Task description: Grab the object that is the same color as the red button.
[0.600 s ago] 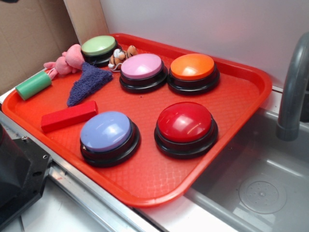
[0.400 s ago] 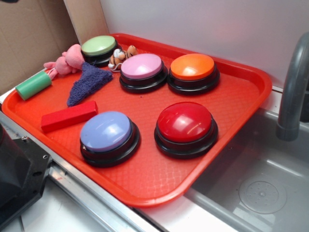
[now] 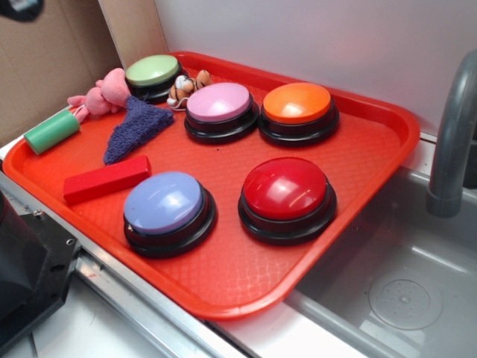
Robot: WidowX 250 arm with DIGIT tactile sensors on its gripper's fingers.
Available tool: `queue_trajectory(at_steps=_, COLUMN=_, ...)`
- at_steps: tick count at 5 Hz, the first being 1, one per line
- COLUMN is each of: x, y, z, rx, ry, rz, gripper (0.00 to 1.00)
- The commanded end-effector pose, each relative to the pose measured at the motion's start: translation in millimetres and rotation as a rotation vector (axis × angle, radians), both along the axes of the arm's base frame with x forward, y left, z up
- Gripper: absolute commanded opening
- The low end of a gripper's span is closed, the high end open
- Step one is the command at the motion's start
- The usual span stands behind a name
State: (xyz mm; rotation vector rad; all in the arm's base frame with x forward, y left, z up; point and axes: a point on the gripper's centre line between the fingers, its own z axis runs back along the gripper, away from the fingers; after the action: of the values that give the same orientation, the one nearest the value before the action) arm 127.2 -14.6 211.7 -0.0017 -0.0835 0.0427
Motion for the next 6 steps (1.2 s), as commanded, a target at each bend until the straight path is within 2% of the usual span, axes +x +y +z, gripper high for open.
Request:
queue_trajectory(at_steps=1, x=15, y=4, z=-40, rx=0.026, ry=-0.044, rz=-0.074, gripper=1.00)
queue_trajectory(at_steps=2, x=17, y=20, z=-75, rx=-0.004, ry=-0.068, rz=-0.189, gripper=1.00)
queue_trajectory(at_steps=4, x=19, y=46, z=-127, rx=0.008, ry=-0.081, rz=-0.324, gripper=1.00)
queue_trajectory(at_steps=5, x=22, y=52, z=-153, rx=0.002, ry=-0.073, rz=-0.384, gripper=1.00)
queue_trajectory(at_steps=6, x=21, y=54, z=-170, rx=0.018, ry=-0.057, rz=-0.411, gripper=1.00)
